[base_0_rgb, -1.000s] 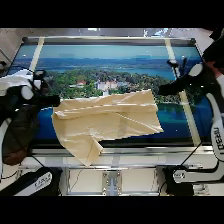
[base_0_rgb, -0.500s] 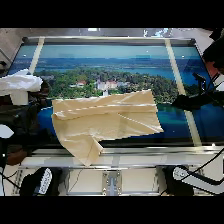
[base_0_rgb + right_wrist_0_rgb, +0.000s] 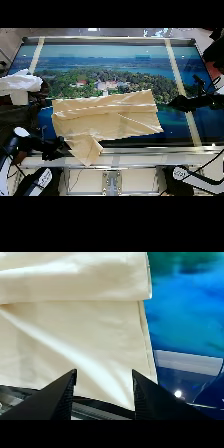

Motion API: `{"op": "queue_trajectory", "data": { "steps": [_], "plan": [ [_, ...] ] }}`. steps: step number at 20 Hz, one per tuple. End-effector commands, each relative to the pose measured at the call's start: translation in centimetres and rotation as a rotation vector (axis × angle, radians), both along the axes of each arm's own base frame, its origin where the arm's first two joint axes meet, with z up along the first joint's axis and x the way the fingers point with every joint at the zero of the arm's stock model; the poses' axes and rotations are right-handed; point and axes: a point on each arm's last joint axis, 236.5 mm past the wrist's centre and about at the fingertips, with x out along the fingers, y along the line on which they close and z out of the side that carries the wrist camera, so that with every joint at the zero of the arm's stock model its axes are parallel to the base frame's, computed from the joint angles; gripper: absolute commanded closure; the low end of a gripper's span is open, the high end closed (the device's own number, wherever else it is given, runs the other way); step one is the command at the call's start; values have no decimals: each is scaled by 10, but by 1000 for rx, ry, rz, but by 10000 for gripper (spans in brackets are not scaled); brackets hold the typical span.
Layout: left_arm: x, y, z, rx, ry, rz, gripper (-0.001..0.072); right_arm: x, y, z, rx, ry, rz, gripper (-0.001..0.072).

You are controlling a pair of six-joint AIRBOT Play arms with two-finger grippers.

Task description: Fold the shirts.

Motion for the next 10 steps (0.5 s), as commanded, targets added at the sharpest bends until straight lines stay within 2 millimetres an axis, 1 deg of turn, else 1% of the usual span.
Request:
{"op": "queue_trajectory", "data": {
  "steps": [1, 2, 5, 8, 9, 10],
  "plan": [
    [5, -16, -15, -37, 21, -25, 235, 4, 8, 7, 41, -23, -2, 302],
    [7, -20, -19, -37, 22, -33, 235, 5, 9, 8, 47, -27, -3, 302],
    [4, -27, -28, -33, 40, -71, 235, 6, 11, 14, 52, -46, -5, 303],
    [13, -29, -31, -27, 13, -56, 240, 5, 11, 21, 43, -64, -4, 303],
    [15, -30, -31, -27, 6, -48, 259, 5, 11, 22, 41, -68, -4, 303],
    [17, -29, -32, -22, -1, -45, 365, 5, 11, 23, 40, -72, -4, 304]
  ]
}}
